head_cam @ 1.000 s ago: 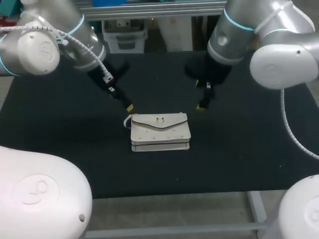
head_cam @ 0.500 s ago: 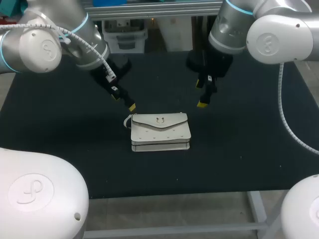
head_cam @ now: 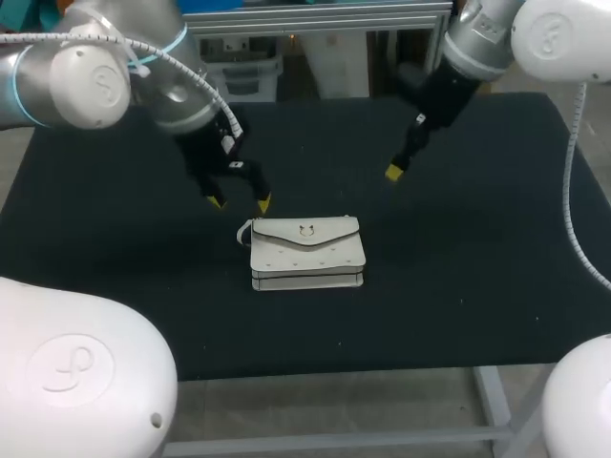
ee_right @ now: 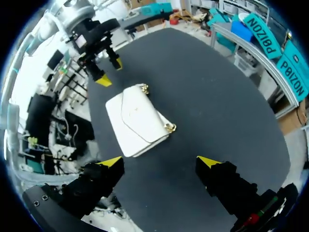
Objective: Pick up the bag, open it, inspect its contents, close it, and place it on the opposite side
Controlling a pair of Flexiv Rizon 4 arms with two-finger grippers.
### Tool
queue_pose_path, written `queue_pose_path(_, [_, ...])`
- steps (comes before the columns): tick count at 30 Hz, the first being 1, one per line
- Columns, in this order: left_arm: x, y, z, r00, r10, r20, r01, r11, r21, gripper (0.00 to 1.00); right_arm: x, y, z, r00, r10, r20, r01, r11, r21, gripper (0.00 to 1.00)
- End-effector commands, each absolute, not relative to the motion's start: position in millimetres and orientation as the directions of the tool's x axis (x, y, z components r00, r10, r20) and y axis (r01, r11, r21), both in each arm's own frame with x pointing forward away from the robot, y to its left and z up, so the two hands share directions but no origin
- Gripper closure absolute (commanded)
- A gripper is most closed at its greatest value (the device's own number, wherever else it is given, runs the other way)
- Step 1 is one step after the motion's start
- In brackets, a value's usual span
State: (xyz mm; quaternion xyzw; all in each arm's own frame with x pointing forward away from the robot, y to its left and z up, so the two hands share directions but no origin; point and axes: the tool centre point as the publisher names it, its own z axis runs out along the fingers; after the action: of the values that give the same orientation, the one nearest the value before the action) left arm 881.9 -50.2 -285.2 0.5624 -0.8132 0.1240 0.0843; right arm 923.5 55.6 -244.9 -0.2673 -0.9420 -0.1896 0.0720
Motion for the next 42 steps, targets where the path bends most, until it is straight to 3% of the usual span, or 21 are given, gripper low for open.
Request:
queue_pose_path(1, [888.5, -49.9, -287.1, 0.101, -0.925, 0.367, -0.990, -0.057, 0.129, 0.00, 917.5, 50.8, -248.1, -0.761, 0.585, 0.280, 0.648, 0.670, 0.363, 0.00])
queue_pose_path(11, [888.5, -49.9, -287.1, 0.101, -0.925, 0.367, -0.990, -0.057, 0.129, 0.00, 917.5, 50.8, -248.1, -0.761, 0.585, 0.280, 0.648, 0.670, 0.363, 0.00])
queue_pose_path(12, [891.7, -56.1, -289.9, 0.200, -0.911, 0.361, -0.975, -0.149, 0.164, 0.00, 914.0, 61.1, -247.2, -0.758, 0.594, 0.268, 0.651, 0.663, 0.370, 0.00])
queue_pose_path(15, [890.0, -64.9, -297.7, 0.336, -0.857, 0.390, -0.939, -0.269, 0.216, 0.00, 899.9, 81.6, -245.3, -0.701, 0.663, 0.263, 0.709, 0.606, 0.360, 0.00])
queue_pose_path(18, [883.2, -64.6, -301.7, 0.348, -0.820, 0.454, -0.934, -0.264, 0.239, 0.00, 886.6, 90.6, -245.6, -0.651, 0.701, 0.292, 0.755, 0.554, 0.351, 0.00])
queue_pose_path(25, [870.4, -57.8, -310.5, 0.314, -0.746, 0.588, -0.949, -0.225, 0.221, 0.00, 868.8, 90.8, -256.8, -0.511, 0.787, 0.346, 0.856, 0.428, 0.291, 0.00])
queue_pose_path(34, [864.4, -68.1, -315.9, 0.261, -0.722, 0.641, -0.965, -0.217, 0.148, 0.00, 862.8, 84.7, -282.1, -0.337, 0.771, 0.541, 0.941, 0.258, 0.219, 0.00])
queue_pose_path(42, [865.1, -74.9, -319.2, 0.221, -0.774, 0.593, -0.975, -0.181, 0.127, 0.00, 860.6, 88.1, -285.9, -0.325, 0.774, 0.544, 0.945, 0.248, 0.212, 0.00])
